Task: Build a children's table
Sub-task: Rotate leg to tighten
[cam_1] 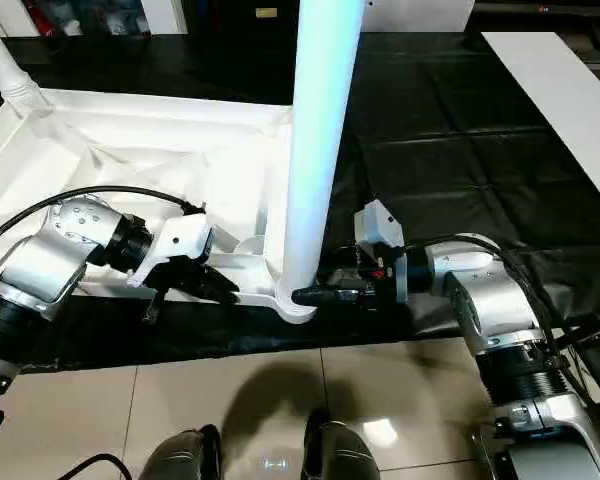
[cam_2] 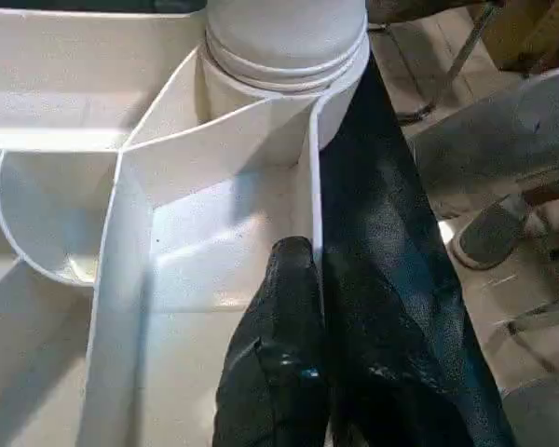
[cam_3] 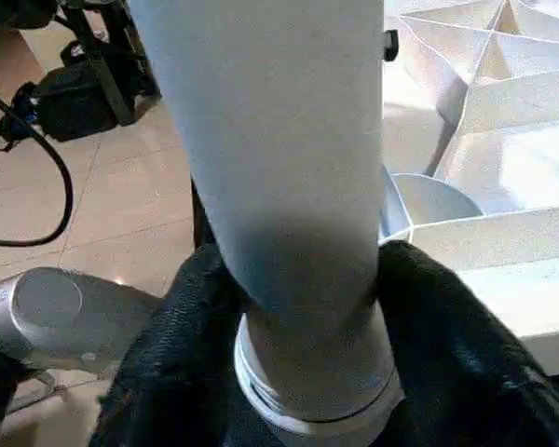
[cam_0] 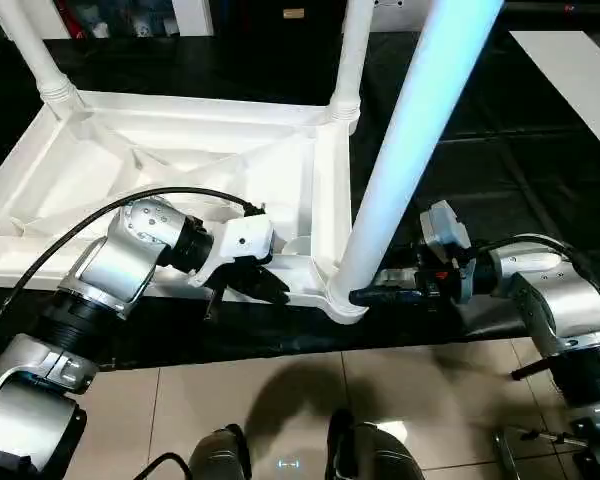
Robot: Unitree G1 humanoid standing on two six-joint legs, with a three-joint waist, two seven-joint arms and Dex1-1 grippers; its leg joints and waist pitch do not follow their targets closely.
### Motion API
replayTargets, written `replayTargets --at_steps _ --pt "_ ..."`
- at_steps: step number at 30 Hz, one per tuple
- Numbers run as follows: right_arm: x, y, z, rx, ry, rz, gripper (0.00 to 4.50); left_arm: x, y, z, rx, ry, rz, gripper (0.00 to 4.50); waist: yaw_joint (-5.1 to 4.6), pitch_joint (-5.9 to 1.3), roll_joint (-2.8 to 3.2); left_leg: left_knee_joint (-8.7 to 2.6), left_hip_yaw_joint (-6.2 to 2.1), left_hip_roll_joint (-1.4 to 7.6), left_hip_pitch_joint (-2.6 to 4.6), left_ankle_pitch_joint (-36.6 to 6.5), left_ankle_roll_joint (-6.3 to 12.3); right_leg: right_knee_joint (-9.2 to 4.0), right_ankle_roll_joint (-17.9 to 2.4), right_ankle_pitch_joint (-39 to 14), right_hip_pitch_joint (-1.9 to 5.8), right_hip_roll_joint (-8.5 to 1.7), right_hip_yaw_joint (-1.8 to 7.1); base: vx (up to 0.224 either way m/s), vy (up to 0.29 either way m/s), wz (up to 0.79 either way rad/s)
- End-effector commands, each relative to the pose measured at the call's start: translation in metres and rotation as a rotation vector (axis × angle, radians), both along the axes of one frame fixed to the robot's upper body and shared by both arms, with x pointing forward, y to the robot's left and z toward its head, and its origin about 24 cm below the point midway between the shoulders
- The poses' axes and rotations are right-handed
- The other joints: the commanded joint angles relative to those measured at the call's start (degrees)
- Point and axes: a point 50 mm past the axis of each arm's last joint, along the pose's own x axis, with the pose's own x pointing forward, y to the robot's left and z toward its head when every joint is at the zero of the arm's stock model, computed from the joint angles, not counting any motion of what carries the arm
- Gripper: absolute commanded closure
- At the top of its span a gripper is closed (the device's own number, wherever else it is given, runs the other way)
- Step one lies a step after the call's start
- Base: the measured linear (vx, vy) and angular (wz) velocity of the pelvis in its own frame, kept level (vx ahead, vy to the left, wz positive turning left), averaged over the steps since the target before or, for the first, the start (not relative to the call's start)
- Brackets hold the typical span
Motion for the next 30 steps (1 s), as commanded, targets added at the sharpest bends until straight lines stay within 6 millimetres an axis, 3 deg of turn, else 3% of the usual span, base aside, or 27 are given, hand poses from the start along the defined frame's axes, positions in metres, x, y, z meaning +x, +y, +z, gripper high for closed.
replayTargets --at_steps 1,5,6,9,10,13,15,16,18,20,21,22,23,24,25,26,28,30 --pt "-0.008 0.006 -0.006 0.03 0.058 0.025 2.47 -0.005 -0.01 -0.005 -0.034 0.045 -0.015 4.5 -0.17 -5.46 -0.75 -3.63 -0.7 3.05 0.49 -5.92 8.45 -2.94 -8.07 -22.1 4.89 -4.16 4.27 0.0 0.0 0.0" --pt "-0.009 0.015 -0.011 0.054 0.083 -0.065 2.54 -0.004 -0.017 -0.004 -0.091 0.06 0.045 4.5 -0.12 -5.34 -0.74 -3.71 -0.73 3.1 0.52 -6.23 8.47 -3.12 -8.31 -22.0 4.77 -4.17 4.21 0.0 0.0 0.0" --pt "-0.009 0.02 -0.013 0.053 0.081 -0.105 2.54 -0.004 -0.02 -0.004 -0.109 0.065 0.069 4.5 -0.07 -5.13 -0.38 -3.77 -0.79 3.11 0.61 -7.03 7.55 -3.35 -8.05 -23.6 4.65 -4.22 4.09 0.0 0.0 0.0" --pt "-0.002 0.03 -0.017 0.066 0.088 -0.243 2.57 -0.002 -0.028 -0.004 -0.139 0.052 0.138 4.5 -0.36 -4.67 -0.4 -3.89 -0.84 2.83 0.81 -10.16 5.09 -4.25 -6.04 -29.37 4.48 -4.29 3.85 0.0 0.0 0.0" --pt "0.004 0.04 -0.021 0.086 0.104 -0.373 2.57 0.003 -0.037 -0.004 -0.168 0.031 0.216 4.5 -0.91 -4.43 -0.6 -3.75 -1.1 2.26 0.51 -11.89 3.34 -4.96 -3.31 -34.52 4.85 -4.35 3.19 0.0 0.0 0.0" --pt "0.007 0.055 -0.022 0.112 0.108 -0.481 2.57 0.007 -0.05 -0.002 -0.217 0.017 0.312 4.5 -2.09 -4.26 -0.5 -3.43 -1.2 1.88 0.77 -13.5 2.08 -6.22 0.06 -38.85 4.58 -4.44 2.36 0.0 0.0 0.0" --pt "0.013 0.068 -0.022 0.137 0.098 -0.589 2.57 0.01 -0.06 -0.001 -0.251 0.017 0.376 4.5 -2.51 -4.15 -0.27 -3.53 -1.45 2.11 0.57 -14.27 2.08 -6.4 0.42 -38.88 4.51 -4.37 2.0 0.0 0.0 0.0" --pt "0.02 0.077 -0.021 0.152 0.097 -0.699 2.57 0.016 -0.072 0.002 -0.296 0.01 0.476 4.5 -3.27 -4.02 0.24 -3.47 -1.73 2.37 1.11 -17.62 2.1 -6.84 0.97 -39.05 4.26 -4.31 1.21 0.0 0.0 0.0" --pt "0.023 0.08 -0.021 0.154 0.1 -0.753 2.59 0.018 -0.077 0.004 -0.316 0.007 0.518 4.5 -4.17 -3.7 0.45 -3.72 -2.22 3.1 1.53 -22.04 2.03 -7.28 1.11 -38.55 4.19 -4.22 0.35 0.0 0.0 0.0" --pt "0.029 0.086 -0.02 0.164 0.108 -0.849 2.59 0.022 -0.086 0.008 -0.364 -0.01 0.599 4.5 -4.79 -3.51 0.81 -4.28 -2.72 3.72 1.43 -25.93 2.29 -6.75 1.39 -36.92 4.68 -4.32 0.36 0.0 0.0 0.0" --pt "0.033 0.091 -0.018 0.197 0.106 -0.878 2.59 0.023 -0.092 0.01 -0.385 -0.017 0.626 4.5 -5.2 -3.54 0.69 -4.57 -2.86 3.87 1.19 -27.4 2.32 -6.2 1.13 -35.79 4.65 -4.42 0.91 0.0 0.0 0.0" --pt "0.035 0.096 -0.015 0.241 0.121 -0.89 2.59 0.024 -0.097 0.011 -0.399 -0.027 0.645 4.5 -5.39 -3.5 0.53 -4.31 -2.61 3.29 1.35 -27.21 2.17 -6.43 0.66 -36.37 4.31 -4.8 1.15 0.0 0.0 0.0" --pt "0.035 0.098 -0.013 0.264 0.126 -0.897 2.25 0.024 -0.1 0.012 -0.404 -0.034 0.649 4.5 -5.46 -3.54 0.29 -4.09 -2.39 2.81 1.28 -26.16 2.29 -6.71 0.64 -37.1 4.25 -4.94 1.24 0.0 0.0 0.0" --pt "0.037 0.096 -0.013 0.265 0.107 -0.909 2.04 0.023 -0.099 0.011 -0.396 -0.043 0.641 4.5 -5.28 -3.76 0.2 -3.64 -2.09 2.1 0.95 -22.47 2.68 -6.91 0.6 -37.54 4.44 -5.41 1.39 0.0 0.0 0.0" --pt "0.038 0.09 -0.014 0.252 0.092 -0.915 1.9 0.023 -0.095 0.01 -0.38 -0.054 0.627 4.5 -5.04 -3.82 0.15 -3.72 -1.96 1.99 0.37 -19.2 3.54 -6.65 0.31 -35.97 4.69 -5.46 1.77 0.0 0.0 0.0" --pt "0.038 0.085 -0.016 0.246 0.087 -0.923 1.9 0.022 -0.091 0.009 -0.365 -0.057 0.62 4.5 -4.94 -3.89 0.14 -3.82 -1.98 2.11 0.23 -17.95 3.96 -6.42 -0.08 -34.69 4.73 -5.41 1.93 0.0 0.0 0.0" --pt "0.037 0.071 -0.018 0.236 0.063 -0.938 1.5 0.021 -0.081 0.006 -0.328 -0.063 0.616 4.5 -4.62 -4.37 0.01 -3.98 -1.76 2.41 0.0 -13.01 5.8 -5.19 -3.07 -27.39 4.89 -5.1 2.65 0.0 0.0 0.0" --pt "0.037 0.066 -0.019 0.23 0.053 -0.936 1.47 0.021 -0.077 0.004 -0.314 -0.067 0.61 4.5 -4.37 -4.48 0.05 -3.94 -1.42 2.69 0.37 -10.7 7.32 -4.62 -5.63 -22.7 4.5 -4.85 3.15 0.0 0.0 0.0"
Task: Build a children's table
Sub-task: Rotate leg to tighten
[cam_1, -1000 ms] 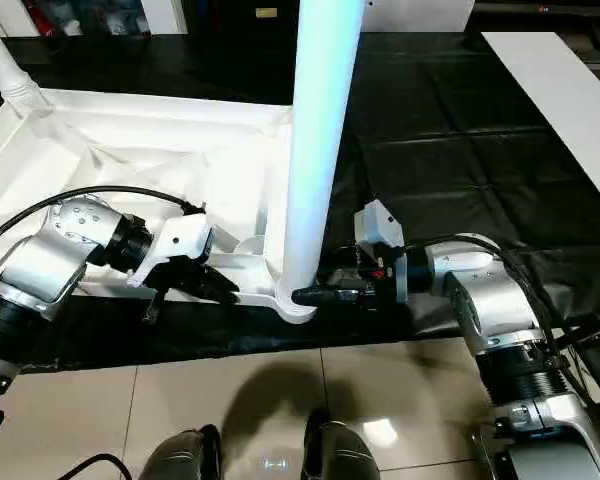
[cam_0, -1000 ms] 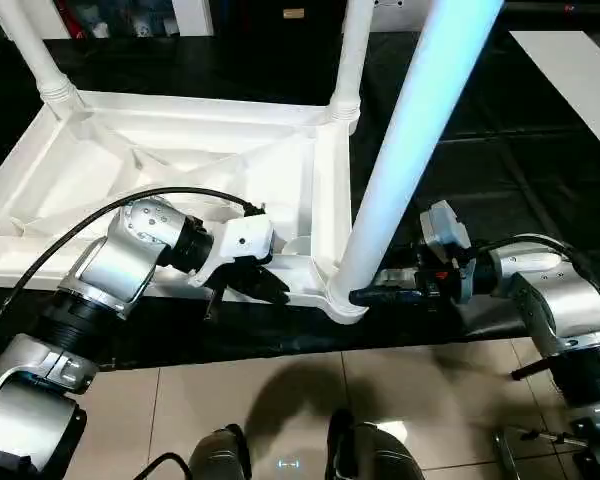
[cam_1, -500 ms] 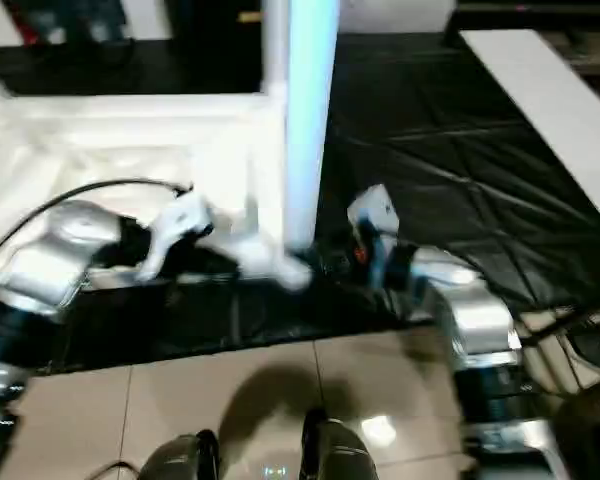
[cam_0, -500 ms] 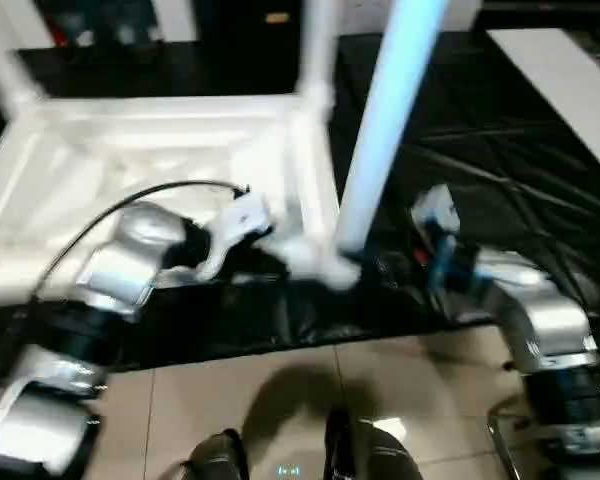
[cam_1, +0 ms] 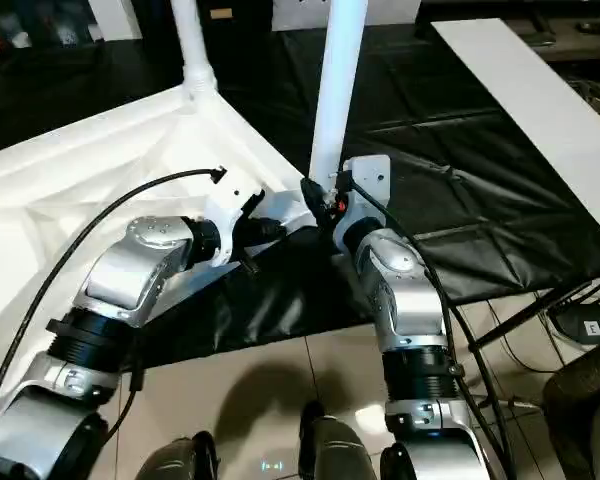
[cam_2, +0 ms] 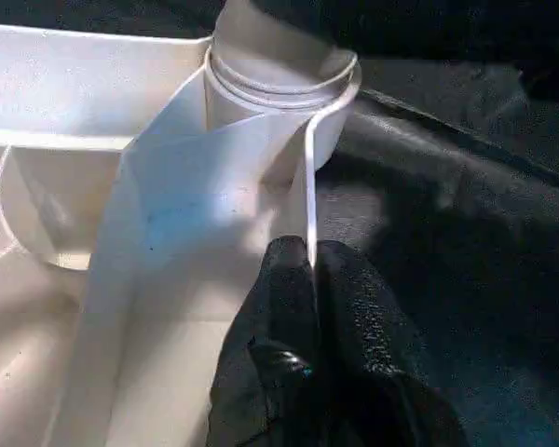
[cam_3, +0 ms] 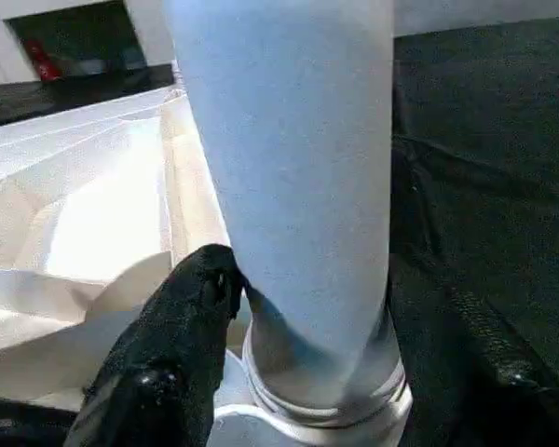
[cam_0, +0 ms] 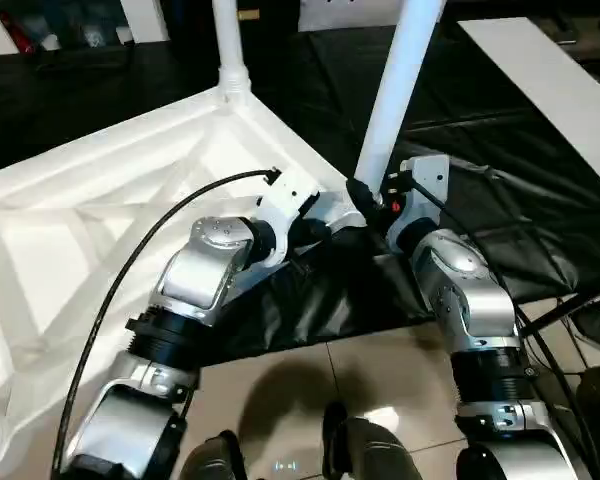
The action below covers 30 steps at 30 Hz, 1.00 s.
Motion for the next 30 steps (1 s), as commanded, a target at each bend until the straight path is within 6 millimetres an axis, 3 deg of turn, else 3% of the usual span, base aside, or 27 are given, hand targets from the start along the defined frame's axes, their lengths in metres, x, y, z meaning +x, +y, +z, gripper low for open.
replayTargets --at_steps 1,3,4,7,10,15,16,21,22,30 --pt "-0.008 0.012 -0.015 -0.006 0.054 0.128 1.33 -0.005 -0.007 0.01 0.011 -0.05 -0.104 4.5 0.66 -4.93 -0.56 -3.82 -1.02 2.63 0.17 -9.33 7.91 -2.34 -7.19 -20.79 3.85 -4.55 4.12 0.0 0.0 0.0" --pt "-0.008 0.002 -0.013 0.0 0.04 0.131 1.06 -0.006 0.002 0.006 0.051 -0.047 -0.116 4.5 0.95 -5.11 -0.62 -3.62 -0.81 2.4 0.01 -7.83 8.95 -1.89 -7.81 -19.77 3.96 -4.52 4.48 0.019 -0.026 0.01" --pt "-0.01 -0.007 -0.009 0.001 0.011 0.174 1.01 -0.006 0.012 0.002 0.092 -0.04 -0.134 4.5 1.21 -5.33 -0.69 -3.35 -0.76 2.18 -0.48 -6.06 9.91 -1.33 -8.13 -18.07 4.25 -4.41 4.63 0.039 -0.052 0.01" --pt "-0.015 -0.018 -0.003 -0.04 -0.028 0.283 0.79 -0.007 0.024 -0.001 0.141 -0.037 -0.172 4.5 1.85 -5.2 -0.54 -3.35 -0.64 2.29 -0.48 -4.03 11.51 -1.3 -8.09 -16.76 4.17 -4.08 4.49 0.001 -0.054 -0.02" --pt "-0.02 -0.028 0.0 -0.104 -0.045 0.395 0.48 -0.009 0.033 -0.003 0.192 -0.034 -0.247 4.5 2.18 -4.88 -0.36 -3.55 -0.63 2.65 0.0 -5.51 10.33 -1.74 -7.4 -20.27 3.93 -3.93 4.41 0.0 0.0 0.0" --pt "-0.028 -0.039 0.005 -0.182 -0.047 0.559 0.48 -0.014 0.045 -0.005 0.263 -0.022 -0.394 4.5 2.48 -4.71 -0.37 -3.84 -0.85 2.84 0.53 -9.26 8.21 -2.07 -6.82 -24.04 3.76 -4.01 4.49 0.0 0.0 0.0" --pt "-0.032 -0.042 0.005 -0.209 -0.043 0.628 0.48 -0.016 0.049 -0.005 0.277 -0.009 -0.455 4.5 2.54 -4.69 -0.12 -3.88 -0.82 2.96 0.62 -9.38 8.08 -2.07 -7.02 -23.71 3.67 -4.06 4.6 0.0 0.0 0.0" --pt "-0.038 -0.046 0.006 -0.237 -0.017 0.809 0.48 -0.024 0.055 -0.004 0.327 0.015 -0.645 4.5 3.4 -4.97 -0.18 -3.93 -0.71 3.17 0.65 -8.13 8.61 -1.54 -8.82 -20.56 3.79 -4.2 4.93 0.0 0.0 0.0" --pt "-0.039 -0.046 0.006 -0.237 -0.016 0.824 0.74 -0.024 0.055 -0.005 0.332 0.015 -0.655 4.5 3.65 -4.93 -0.08 -3.97 -0.66 3.27 0.75 -7.83 8.63 -1.52 -9.29 -20.16 3.68 -4.16 4.93 0.0 0.0 0.0" --pt "-0.044 -0.048 0.005 -0.27 0.033 0.999 1.3 -0.031 0.055 -0.003 0.329 0.045 -0.798 4.5 4.46 -5.44 -0.93 -3.9 -0.41 3.35 0.67 -6.26 8.59 -1.09 -10.09 -19.36 3.92 -4.32 5.24 0.0 0.0 0.0"
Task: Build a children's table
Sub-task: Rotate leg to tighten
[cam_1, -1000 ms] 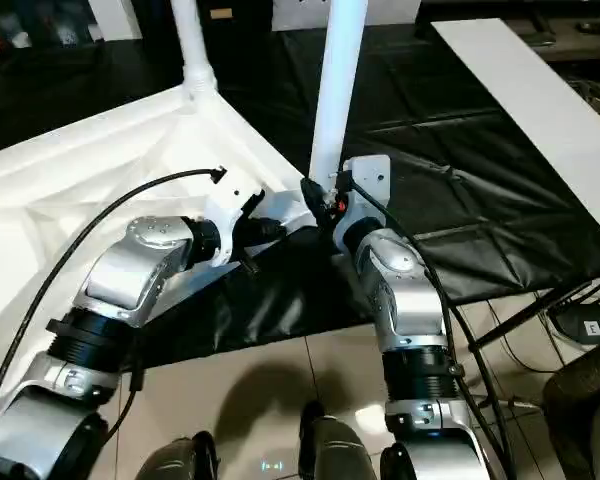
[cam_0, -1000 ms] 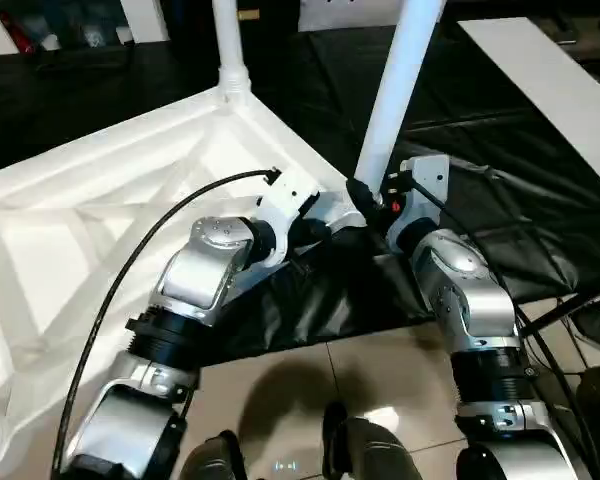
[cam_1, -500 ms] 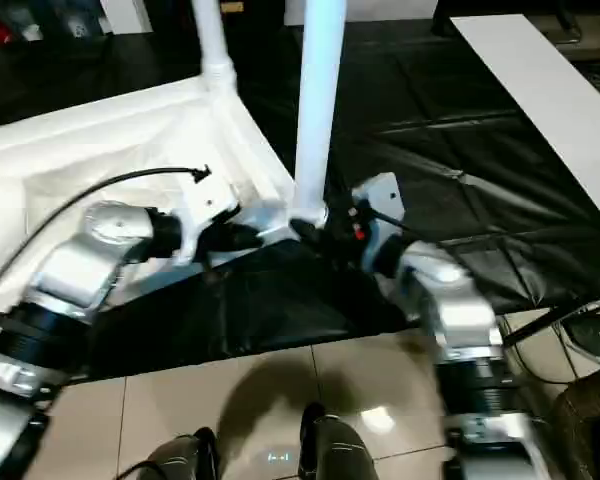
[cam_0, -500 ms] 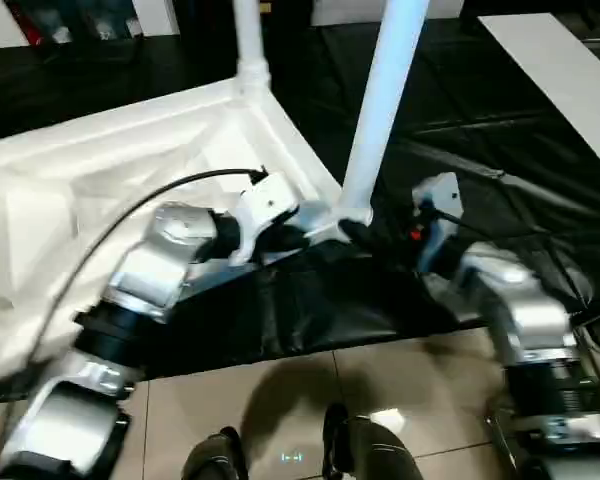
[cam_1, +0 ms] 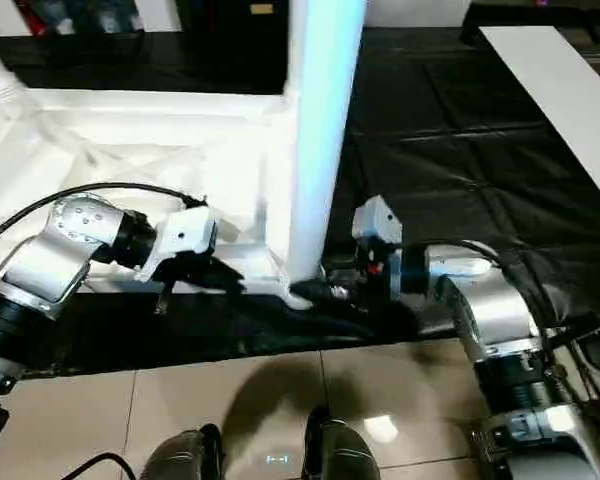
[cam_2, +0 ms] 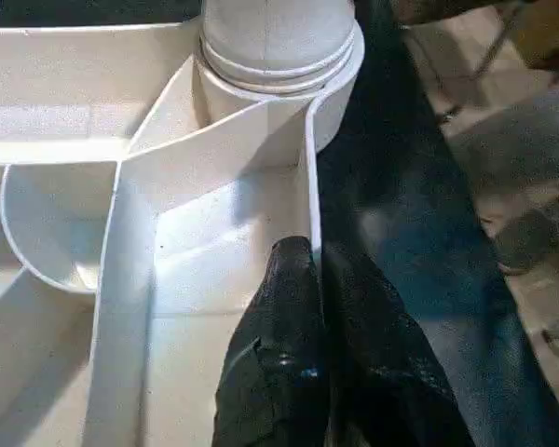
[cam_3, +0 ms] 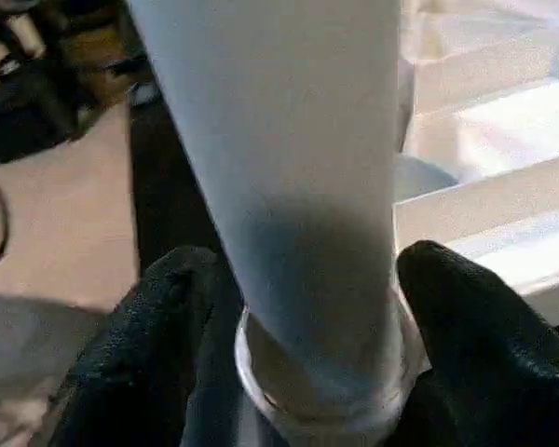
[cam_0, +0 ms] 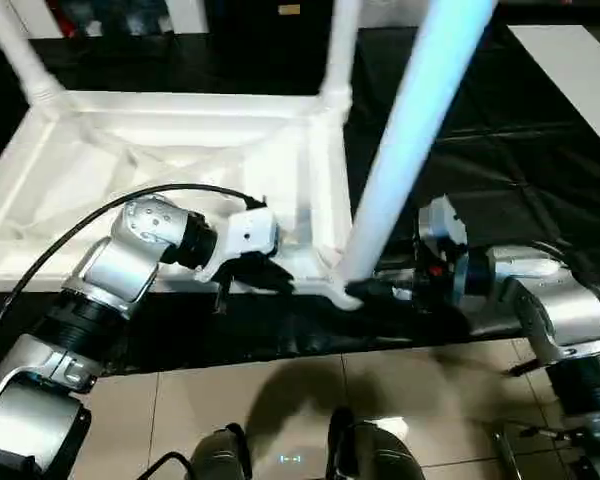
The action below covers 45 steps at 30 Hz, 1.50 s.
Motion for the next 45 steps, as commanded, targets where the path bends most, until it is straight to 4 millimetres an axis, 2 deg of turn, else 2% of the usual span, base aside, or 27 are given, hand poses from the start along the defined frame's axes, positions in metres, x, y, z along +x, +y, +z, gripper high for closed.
replayTargets --at_steps 1,5,10,11,18,19,21,23,24,25,27,28,30,32,34,36,37,41,43,45 --pt "-0.001 0.0 0.002 0.0 0.007 0.061 1.53 -0.009 -0.006 -0.012 0.052 0.066 -0.104 4.5 -0.11 -5.41 -0.79 -3.63 -0.67 3.28 0.53 -6.15 8.59 -2.66 -9.62 -19.45 4.96 -4.5 4.52 0.0 0.0 0.0" --pt "0.001 0.002 0.003 -0.002 0.009 0.078 1.81 -0.009 -0.006 -0.011 0.057 0.065 -0.12 4.5 -0.03 -5.35 -0.75 -3.61 -0.69 3.24 0.48 -5.96 8.42 -2.78 -9.12 -20.62 4.87 -4.4 4.42 0.0 0.0 0.0" --pt "0.001 0.006 0.002 0.002 0.015 0.108 2.25 -0.009 -0.005 -0.011 0.062 0.067 -0.135 4.5 0.03 -5.71 -0.81 -3.48 -0.7 3.35 0.5 -4.63 8.62 -2.42 -9.41 -18.97 4.91 -4.38 4.47 0.0 0.0 0.0" --pt "0.0 0.007 0.001 0.003 0.019 0.117 2.36 -0.009 -0.005 -0.01 0.063 0.066 -0.134 4.5 -0.02 -5.86 -1.02 -3.44 -0.67 3.33 0.49 -4.52 8.76 -2.39 -9.48 -18.79 4.99 -4.35 4.46 0.0 0.0 0.0" --pt "-0.003 0.012 0.002 0.076 0.057 0.11 2.51 -0.007 -0.003 -0.01 0.046 0.073 -0.083 4.5 0.07 -5.91 -0.98 -3.38 -0.65 3.26 0.42 -3.87 8.87 -2.38 -9.31 -18.91 5.02 -4.29 4.4 0.0 0.0 0.0" --pt "-0.004 0.017 0.002 0.093 0.064 0.087 2.52 -0.005 -0.004 -0.01 0.03 0.075 -0.051 4.5 0.06 -5.75 -0.7 -3.4 -0.6 3.22 0.44 -4.4 8.53 -2.61 -9.04 -19.73 4.91 -4.26 4.37 0.0 0.0 0.0" --pt "-0.003 0.029 -0.001 0.11 0.067 -0.005 2.52 0.0 -0.009 -0.008 -0.026 0.069 0.032 4.5 0.01 -5.62 -0.88 -3.51 -0.62 3.15 0.52 -5.29 7.48 -2.87 -8.36 -21.79 4.89 -4.34 4.39 0.0 0.0 0.0" --pt "0.002 0.041 -0.006 0.115 0.06 -0.126 2.52 0.006 -0.018 -0.005 -0.097 0.054 0.136 4.5 -0.23 -5.28 -0.91 -3.57 -0.63 2.86 0.63 -6.95 5.36 -3.58 -6.99 -26.34 4.69 -4.27 4.11 0.0 0.0 0.0" --pt "0.008 0.049 -0.009 0.123 0.059 -0.252 2.52 0.01 -0.026 -0.004 -0.132 0.041 0.208 4.5 -0.29 -4.99 -0.57 -3.5 -0.6 2.5 0.93 -8.91 3.71 -4.39 -5.33 -30.78 4.52 -4.33 3.85 0.0 0.0 0.0" --pt "0.011 0.054 -0.011 0.128 0.061 -0.31 2.52 0.013 -0.03 -0.004 -0.148 0.033 0.247 4.5 -0.64 -4.91 -0.78 -3.48 -0.81 2.18 0.62 -9.59 2.5 -4.7 -3.68 -33.71 4.77 -4.33 3.43 0.0 0.0 0.0" --pt "0.015 0.065 -0.012 0.146 0.06 -0.431 2.52 0.019 -0.041 -0.001 -0.2 0.017 0.346 4.5 -1.32 -4.74 -0.67 -3.46 -0.96 2.11 0.64 -10.38 1.72 -5.27 -1.86 -35.92 4.59 -4.3 3.02 0.0 0.0 0.0" --pt "0.017 0.068 -0.012 0.152 0.064 -0.473 2.52 0.02 -0.045 0.0 -0.221 0.018 0.373 4.5 -1.73 -4.87 -0.62 -3.36 -1.1 2.08 0.62 -11.28 1.76 -5.52 -1.01 -36.52 4.75 -4.37 2.73 0.0 0.0 0.0" --pt "0.024 0.075 -0.011 0.169 0.086 -0.577 2.53 0.024 -0.056 0.002 -0.265 0.023 0.435 4.5 -2.16 -4.85 -0.46 -3.44 -1.24 2.16 0.47 -11.78 2.55 -5.69 -0.86 -35.47 4.71 -4.31 2.58 0.0 0.0 0.0" --pt "0.031 0.084 -0.009 0.18 0.099 -0.674 2.54 0.027 -0.068 0.006 -0.311 0.025 0.505 4.5 -2.55 -5.12 -0.42 -3.27 -1.13 2.13 0.66 -11.42 3.17 -5.43 -2.33 -32.76 4.48 -4.39 2.83 0.0 0.0 0.0" --pt "0.035 0.095 -0.004 0.197 0.114 -0.722 2.54 0.031 -0.078 0.008 -0.337 0.011 0.561 4.5 -3.04 -4.92 -0.24 -3.29 -1.02 2.24 0.81 -12.28 4.06 -5.33 -3.39 -31.12 4.15 -4.17 2.87 0.0 0.0 0.0" --pt "0.035 0.1 -0.001 0.218 0.109 -0.719 2.54 0.031 -0.081 0.009 -0.341 0.002 0.569 4.5 -2.91 -4.93 -0.36 -3.35 -1.02 2.14 0.63 -12.26 4.66 -5.2 -3.24 -30.49 4.31 -4.2 2.94 0.0 0.0 0.0" --pt "0.034 0.101 0.001 0.234 0.102 -0.717 2.19 0.031 -0.082 0.01 -0.337 -0.007 0.573 4.5 -2.9 -4.94 -0.39 -3.4 -1.01 2.17 0.58 -12.14 4.9 -5.13 -3.2 -30.18 4.36 -4.2 2.99 0.0 0.0 0.0" --pt "0.032 0.088 0.0 0.248 0.087 -0.706 1.59 0.03 -0.069 0.009 -0.286 -0.037 0.54 4.5 -2.72 -5.19 -0.44 -3.45 -0.99 2.37 0.28 -10.01 6.41 -4.3 -4.71 -25.8 4.58 -4.24 3.48 0.0 0.0 0.0" --pt "0.033 0.084 0.0 0.242 0.081 -0.709 1.43 0.029 -0.065 0.008 -0.273 -0.039 0.532 4.5 -2.76 -5.26 -0.46 -3.45 -1.04 2.34 0.05 -9.57 6.68 -4.01 -5.14 -24.97 4.8 -4.33 3.59 0.0 0.0 0.0" --pt "0.033 0.069 -0.001 0.206 0.029 -0.685 1.32 0.027 -0.051 0.004 -0.221 -0.051 0.486 4.5 -2.68 -5.47 -0.44 -3.37 -1.02 2.29 0.0 -8.73 7.13 -3.65 -5.46 -23.56 4.98 -4.26 3.74 0.0 0.0 0.0"
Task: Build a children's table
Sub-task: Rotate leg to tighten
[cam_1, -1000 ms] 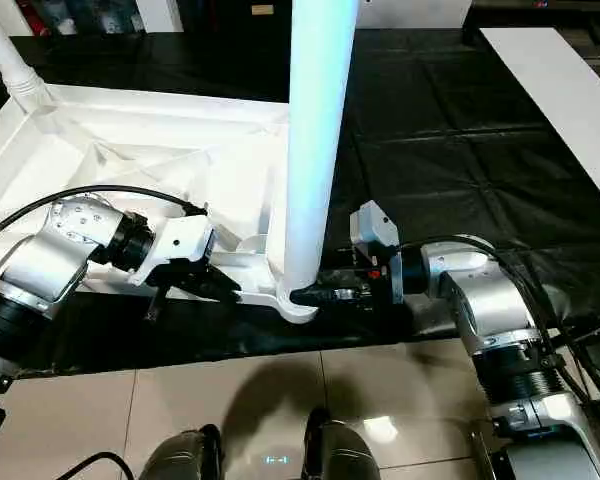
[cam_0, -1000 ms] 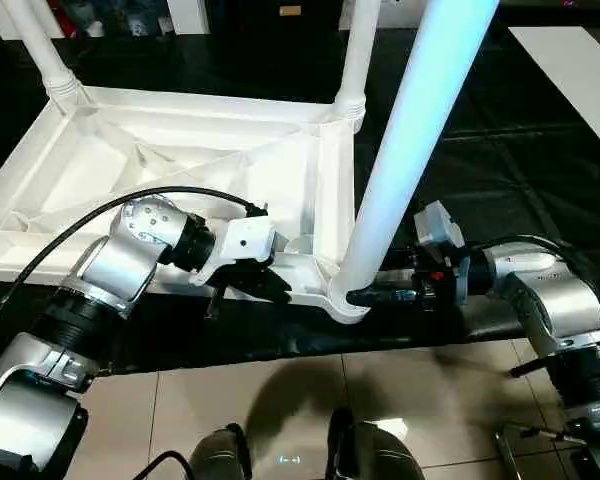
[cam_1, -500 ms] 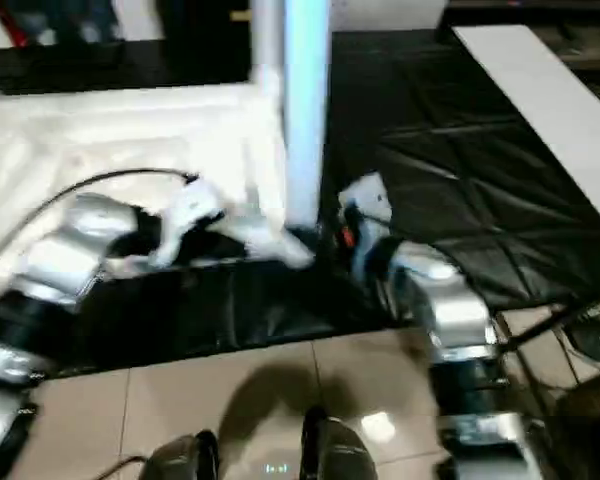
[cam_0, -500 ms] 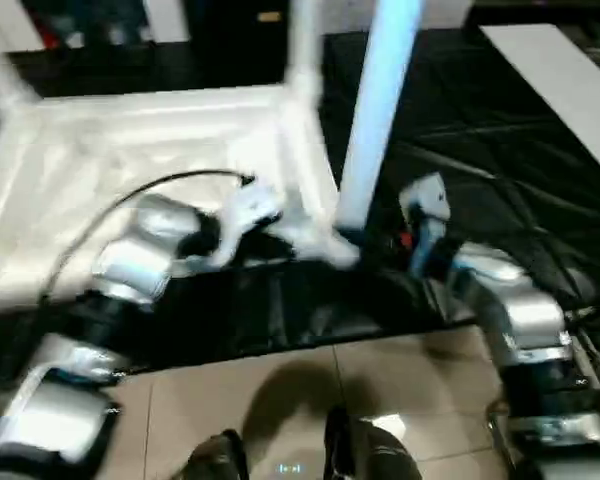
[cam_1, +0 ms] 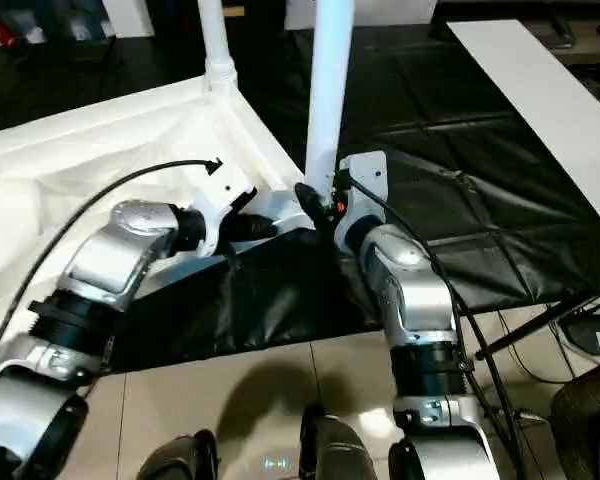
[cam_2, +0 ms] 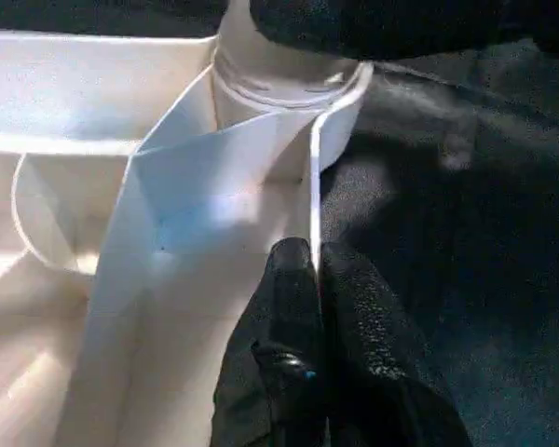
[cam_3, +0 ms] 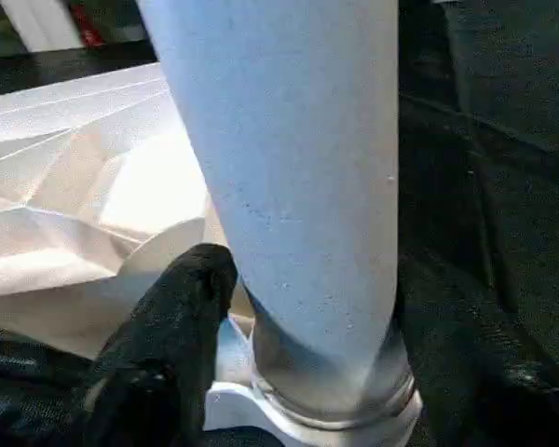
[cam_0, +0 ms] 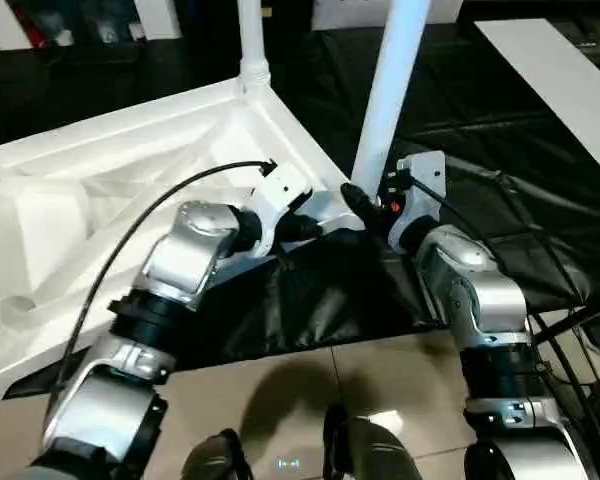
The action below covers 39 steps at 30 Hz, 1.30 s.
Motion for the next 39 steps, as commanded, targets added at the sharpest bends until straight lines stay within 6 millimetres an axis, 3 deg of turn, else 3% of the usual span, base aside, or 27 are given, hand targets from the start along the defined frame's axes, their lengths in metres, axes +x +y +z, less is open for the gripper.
replayTargets --at_steps 1,6,9,15,21,22,23,26,39 --pt "-0.009 0.016 -0.004 -0.005 0.002 0.168 1.24 -0.005 -0.004 0.004 0.021 -0.029 -0.096 4.5 0.48 -5.35 -0.34 -3.56 -0.92 2.3 -0.03 -8.28 7.97 -3.42 -6.01 -22.64 4.89 -4.21 3.82 0.0 0.0 0.0" --pt "-0.01 -0.009 -0.002 -0.049 -0.057 0.241 0.8 -0.009 0.016 -0.002 0.092 -0.006 -0.185 4.5 0.63 -5.7 -0.23 -3.44 -0.83 2.54 -0.23 -4.55 9.8 -2.59 -8.31 -17.16 5.08 -4.03 3.97 0.0 0.0 0.0" --pt "-0.017 -0.02 -0.004 -0.115 -0.068 0.368 0.45 -0.015 0.024 -0.005 0.106 0.014 -0.293 4.5 0.83 -5.52 -0.23 -3.51 -0.76 2.78 0.07 -5.5 10.49 -2.56 -8.96 -17.19 4.97 -4.02 4.09 0.0 0.0 0.0" --pt "-0.027 -0.036 0.0 -0.19 -0.071 0.569 0.39 -0.024 0.032 -0.008 0.158 0.052 -0.467 4.5 2.31 -5.17 -0.18 -3.9 -0.66 3.24 0.91 -8.71 8.01 -3.14 -8.64 -22.43 4.54 -4.33 4.35 0.0 0.0 0.0" --pt "-0.038 -0.045 0.004 -0.21 -0.064 0.787 0.39 -0.034 0.036 -0.006 0.206 0.092 -0.628 4.5 3.16 -5.46 -0.36 -3.84 -0.55 3.27 0.61 -7.28 8.9 -2.55 -9.89 -19.54 4.82 -4.36 4.61 0.0 0.0 0.0" --pt "-0.039 -0.045 0.004 -0.214 -0.064 0.803 0.66 -0.035 0.037 -0.006 0.21 0.096 -0.643 4.5 3.2 -5.46 -0.4 -3.83 -0.55 3.22 0.55 -7.28 8.82 -2.61 -9.79 -19.98 4.85 -4.33 4.56 0.0 0.0 0.0" --pt "-0.039 -0.046 0.004 -0.216 -0.062 0.83 0.66 -0.036 0.037 -0.006 0.217 0.102 -0.668 4.5 3.19 -5.49 -0.67 -3.83 -0.5 3.2 0.55 -7.32 8.73 -2.68 -9.64 -20.38 4.85 -4.32 4.56 0.0 0.0 0.0" --pt "-0.041 -0.047 0.004 -0.217 -0.06 0.875 0.79 -0.037 0.037 -0.005 0.231 0.108 -0.701 4.5 3.24 -5.47 -0.75 -3.82 -0.49 3.18 0.58 -7.41 8.5 -2.84 -9.14 -22.0 4.79 -4.33 4.52 0.0 0.0 0.0" --pt "-0.046 -0.043 0.001 -0.198 -0.026 0.993 1.94 -0.037 0.034 -0.003 0.237 0.113 -0.743 4.5 3.67 -5.59 -0.65 -3.74 -0.47 3.12 0.56 -6.28 8.66 -2.82 -8.77 -21.85 4.74 -4.16 4.43 0.0 0.0 0.0"
